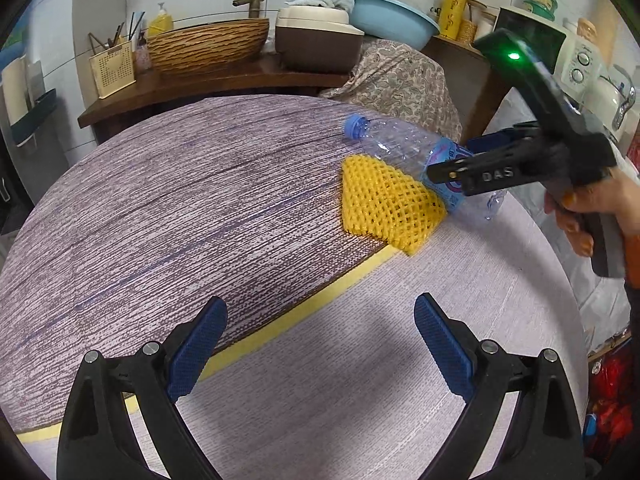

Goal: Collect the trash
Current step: 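Grasp the clear water bottle with the right gripper while the left gripper grasps the yellow foam net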

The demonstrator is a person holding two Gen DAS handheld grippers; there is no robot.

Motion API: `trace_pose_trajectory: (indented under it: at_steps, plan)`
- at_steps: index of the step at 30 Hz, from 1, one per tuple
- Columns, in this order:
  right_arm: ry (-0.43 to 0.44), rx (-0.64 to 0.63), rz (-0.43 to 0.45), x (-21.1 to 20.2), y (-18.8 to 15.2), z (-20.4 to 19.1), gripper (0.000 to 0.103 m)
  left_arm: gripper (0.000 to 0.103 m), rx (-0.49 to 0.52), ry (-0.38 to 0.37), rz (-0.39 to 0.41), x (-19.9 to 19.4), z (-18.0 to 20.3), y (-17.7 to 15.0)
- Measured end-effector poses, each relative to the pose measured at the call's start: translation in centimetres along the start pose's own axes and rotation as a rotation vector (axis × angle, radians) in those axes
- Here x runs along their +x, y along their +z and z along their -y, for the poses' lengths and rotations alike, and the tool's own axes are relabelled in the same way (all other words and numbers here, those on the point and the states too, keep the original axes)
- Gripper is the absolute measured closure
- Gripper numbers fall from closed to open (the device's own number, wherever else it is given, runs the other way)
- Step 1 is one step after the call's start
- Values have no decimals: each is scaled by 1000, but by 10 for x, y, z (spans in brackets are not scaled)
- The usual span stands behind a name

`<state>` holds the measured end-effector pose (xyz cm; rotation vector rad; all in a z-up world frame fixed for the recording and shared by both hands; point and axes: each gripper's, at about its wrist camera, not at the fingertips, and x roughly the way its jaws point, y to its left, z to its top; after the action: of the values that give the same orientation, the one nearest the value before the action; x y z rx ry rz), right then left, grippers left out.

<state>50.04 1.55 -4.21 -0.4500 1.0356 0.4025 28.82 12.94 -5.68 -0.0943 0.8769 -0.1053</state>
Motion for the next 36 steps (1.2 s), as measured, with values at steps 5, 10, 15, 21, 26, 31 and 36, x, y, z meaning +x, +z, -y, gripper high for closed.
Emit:
trace_pose_trajectory:
  at_steps: [5, 10, 15, 21, 26, 31, 36]
  plan:
    - [20, -4, -100, 30, 5, 3, 25, 10, 9, 4, -14, 9, 3, 9]
    - [78, 35, -70, 26, -6, 11, 32, 10, 26, -22, -38, 23, 10, 21]
    - [132, 98, -15, 7, -21, 31, 33, 10, 31, -23, -25, 35, 17, 39]
    - [201, 181, 35, -11, -46, 56, 34, 10, 20, -29, -17, 57, 22, 67]
    - [211, 216, 76, -26, -71, 66, 33, 15, 93, -6, -29, 79, 41, 76]
    - [213, 228, 124, -41, -91, 68, 33, 56, 122, -6, -87, 99, 53, 73]
    - [223, 269, 180, -53, -108, 72, 33, 91, 96, 17, -50, 90, 54, 67]
